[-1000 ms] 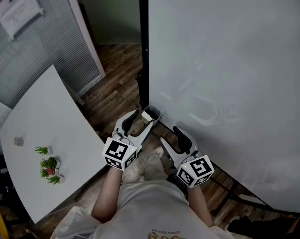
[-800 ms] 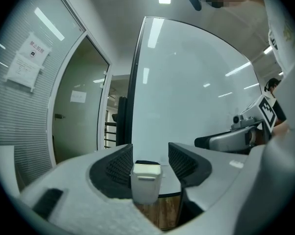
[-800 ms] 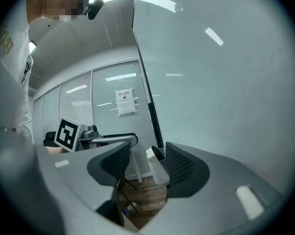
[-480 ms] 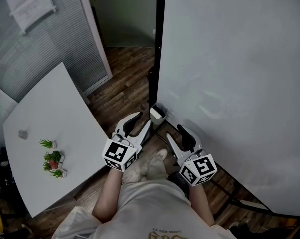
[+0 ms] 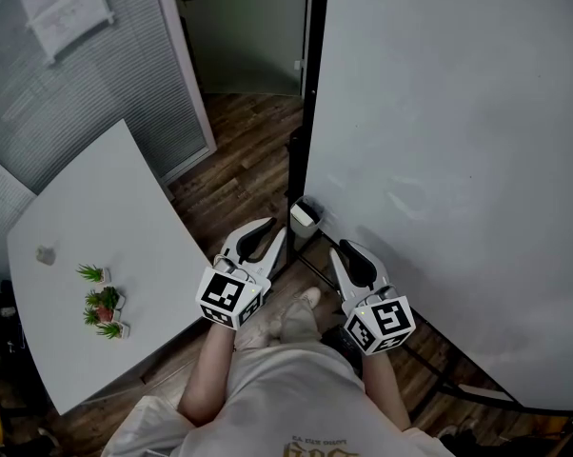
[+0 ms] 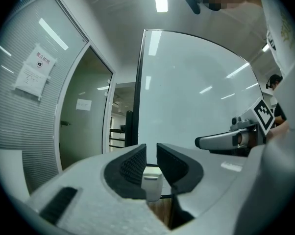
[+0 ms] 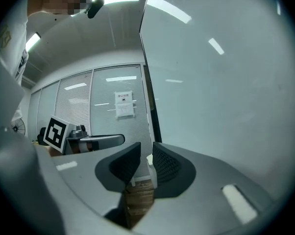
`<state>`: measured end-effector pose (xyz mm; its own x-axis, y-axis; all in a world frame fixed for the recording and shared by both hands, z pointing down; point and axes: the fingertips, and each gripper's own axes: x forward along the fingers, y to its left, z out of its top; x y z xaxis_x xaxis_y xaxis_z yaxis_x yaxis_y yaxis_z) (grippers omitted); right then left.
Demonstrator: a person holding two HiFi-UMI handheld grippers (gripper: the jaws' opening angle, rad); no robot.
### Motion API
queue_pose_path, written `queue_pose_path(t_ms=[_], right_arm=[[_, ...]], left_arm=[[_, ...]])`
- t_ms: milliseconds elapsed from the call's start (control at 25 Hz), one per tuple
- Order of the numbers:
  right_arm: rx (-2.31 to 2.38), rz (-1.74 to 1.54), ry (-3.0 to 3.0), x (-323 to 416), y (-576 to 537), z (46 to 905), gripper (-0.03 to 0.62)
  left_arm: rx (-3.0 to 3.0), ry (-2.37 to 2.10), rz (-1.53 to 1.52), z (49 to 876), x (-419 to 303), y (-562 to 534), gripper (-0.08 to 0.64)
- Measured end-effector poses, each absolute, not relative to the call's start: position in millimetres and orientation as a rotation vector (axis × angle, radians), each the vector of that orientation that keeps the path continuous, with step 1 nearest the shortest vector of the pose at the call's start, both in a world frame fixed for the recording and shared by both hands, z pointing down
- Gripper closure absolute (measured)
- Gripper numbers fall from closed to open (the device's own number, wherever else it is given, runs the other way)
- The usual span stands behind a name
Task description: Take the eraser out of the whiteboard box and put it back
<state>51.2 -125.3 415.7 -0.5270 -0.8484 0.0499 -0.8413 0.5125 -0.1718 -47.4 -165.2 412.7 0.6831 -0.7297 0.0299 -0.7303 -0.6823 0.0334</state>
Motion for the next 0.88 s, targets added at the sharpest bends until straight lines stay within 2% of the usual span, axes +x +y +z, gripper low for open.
queue_pose_path(t_ms=[360,880], right_arm=[[-1.545,-0.238,2.687,51,-126,413,0.578],[-1.571,-0.236,2.676,52,-125,414,0.580]], left_arm=[[2.824,-1.266,0.027,414,-55,-167,0.561],[2.821,-1.254,0.048,419,-56,-167,0.561]])
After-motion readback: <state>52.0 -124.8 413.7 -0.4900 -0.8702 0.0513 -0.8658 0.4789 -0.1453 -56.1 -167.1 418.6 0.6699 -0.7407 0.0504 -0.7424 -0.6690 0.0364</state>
